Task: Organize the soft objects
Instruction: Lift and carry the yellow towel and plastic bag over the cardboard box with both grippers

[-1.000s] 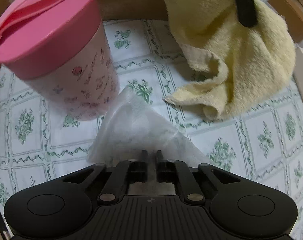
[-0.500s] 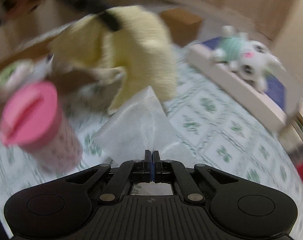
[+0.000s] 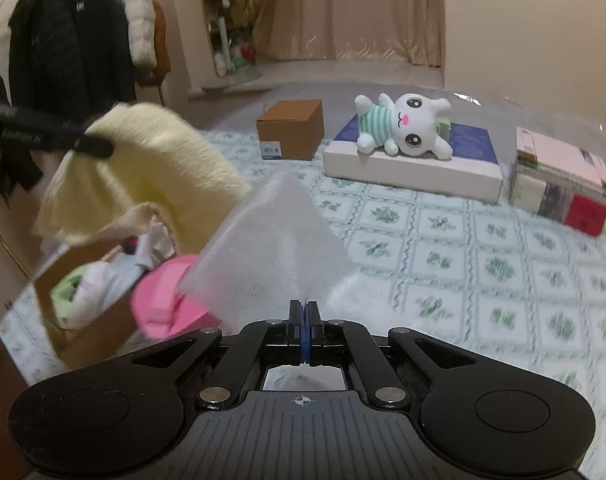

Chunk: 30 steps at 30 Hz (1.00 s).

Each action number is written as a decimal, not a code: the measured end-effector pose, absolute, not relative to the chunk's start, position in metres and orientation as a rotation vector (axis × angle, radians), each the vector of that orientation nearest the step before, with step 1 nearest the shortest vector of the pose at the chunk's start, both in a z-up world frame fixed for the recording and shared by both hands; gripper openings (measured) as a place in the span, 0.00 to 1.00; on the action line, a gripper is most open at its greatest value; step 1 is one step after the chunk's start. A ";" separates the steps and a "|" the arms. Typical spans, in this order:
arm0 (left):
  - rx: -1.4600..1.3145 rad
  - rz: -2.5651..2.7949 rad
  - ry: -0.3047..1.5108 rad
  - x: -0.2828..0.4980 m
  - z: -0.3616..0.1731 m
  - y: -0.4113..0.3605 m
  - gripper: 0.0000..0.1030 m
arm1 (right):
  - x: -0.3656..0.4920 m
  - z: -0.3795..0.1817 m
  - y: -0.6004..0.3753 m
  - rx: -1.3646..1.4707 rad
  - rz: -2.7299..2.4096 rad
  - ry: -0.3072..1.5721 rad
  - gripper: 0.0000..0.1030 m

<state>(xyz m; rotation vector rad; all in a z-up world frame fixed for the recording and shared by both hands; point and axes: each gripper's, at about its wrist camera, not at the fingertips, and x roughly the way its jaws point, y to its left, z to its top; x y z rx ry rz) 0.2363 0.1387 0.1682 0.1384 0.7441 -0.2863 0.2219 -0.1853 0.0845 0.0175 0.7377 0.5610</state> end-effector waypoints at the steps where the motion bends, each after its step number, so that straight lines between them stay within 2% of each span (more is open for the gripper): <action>1: 0.129 -0.280 0.742 0.224 0.168 0.143 0.15 | 0.212 0.084 -0.188 0.039 0.559 0.737 0.00; 15: -0.018 -0.204 0.712 0.067 0.133 0.168 0.15 | 0.100 0.043 -0.171 0.215 0.635 0.796 0.00; 30: -0.107 -0.089 0.712 -0.001 0.102 0.189 0.15 | 0.088 0.051 -0.116 0.245 0.758 0.802 0.00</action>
